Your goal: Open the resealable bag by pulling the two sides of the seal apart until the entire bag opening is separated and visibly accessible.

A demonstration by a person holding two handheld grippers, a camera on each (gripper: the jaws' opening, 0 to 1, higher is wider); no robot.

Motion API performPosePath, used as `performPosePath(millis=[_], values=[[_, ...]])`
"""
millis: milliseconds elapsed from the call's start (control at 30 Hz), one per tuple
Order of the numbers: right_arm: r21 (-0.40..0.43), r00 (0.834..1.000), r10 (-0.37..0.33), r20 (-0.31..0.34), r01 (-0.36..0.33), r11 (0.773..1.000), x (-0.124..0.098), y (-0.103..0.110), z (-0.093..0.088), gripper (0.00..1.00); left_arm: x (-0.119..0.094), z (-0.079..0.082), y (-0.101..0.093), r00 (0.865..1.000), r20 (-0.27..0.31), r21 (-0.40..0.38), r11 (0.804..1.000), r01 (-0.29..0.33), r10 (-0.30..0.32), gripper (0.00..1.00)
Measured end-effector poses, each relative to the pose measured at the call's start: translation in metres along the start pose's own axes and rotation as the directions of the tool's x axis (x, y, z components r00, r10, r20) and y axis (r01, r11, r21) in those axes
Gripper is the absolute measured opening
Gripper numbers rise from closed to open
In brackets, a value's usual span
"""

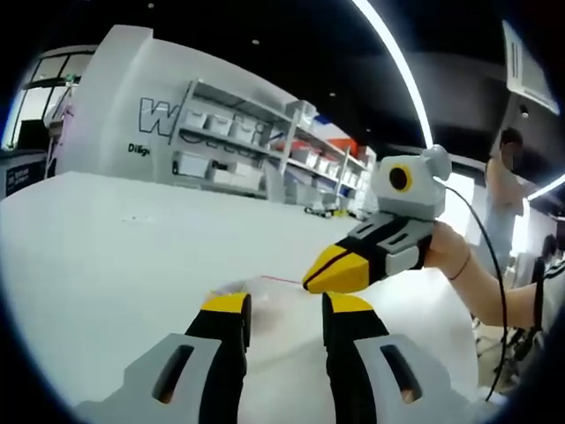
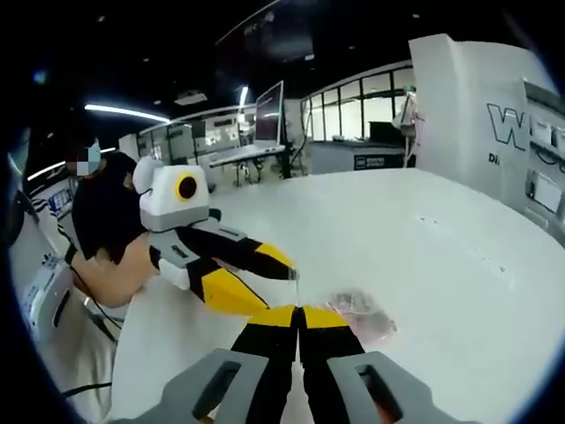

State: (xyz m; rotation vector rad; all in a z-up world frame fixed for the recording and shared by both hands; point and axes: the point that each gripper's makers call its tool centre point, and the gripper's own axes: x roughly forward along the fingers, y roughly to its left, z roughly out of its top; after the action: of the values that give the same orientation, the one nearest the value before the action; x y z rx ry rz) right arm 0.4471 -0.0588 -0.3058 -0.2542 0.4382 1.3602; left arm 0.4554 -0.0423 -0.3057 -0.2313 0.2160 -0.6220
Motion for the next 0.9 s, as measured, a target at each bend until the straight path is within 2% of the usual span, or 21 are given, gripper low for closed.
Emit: performPosePath(millis=[533, 900], values=[[0.068, 0.995, 0.059, 0.076, -0.064, 0.996, -0.0008, 0.0088, 0.004, 0.0, 0.001, -0.0016, -0.0008, 1.0, -0.003, -0.046, 0.999, 0.022, -0.022, 0.3], [0.084, 0.993, 0.069, 0.097, -0.077, 0.993, -0.0042, 0.0088, 0.0056, 0.0, -0.0001, -0.0004, -0.0028, 0.999, 0.007, -0.055, 0.998, 0.032, -0.032, 0.29]])
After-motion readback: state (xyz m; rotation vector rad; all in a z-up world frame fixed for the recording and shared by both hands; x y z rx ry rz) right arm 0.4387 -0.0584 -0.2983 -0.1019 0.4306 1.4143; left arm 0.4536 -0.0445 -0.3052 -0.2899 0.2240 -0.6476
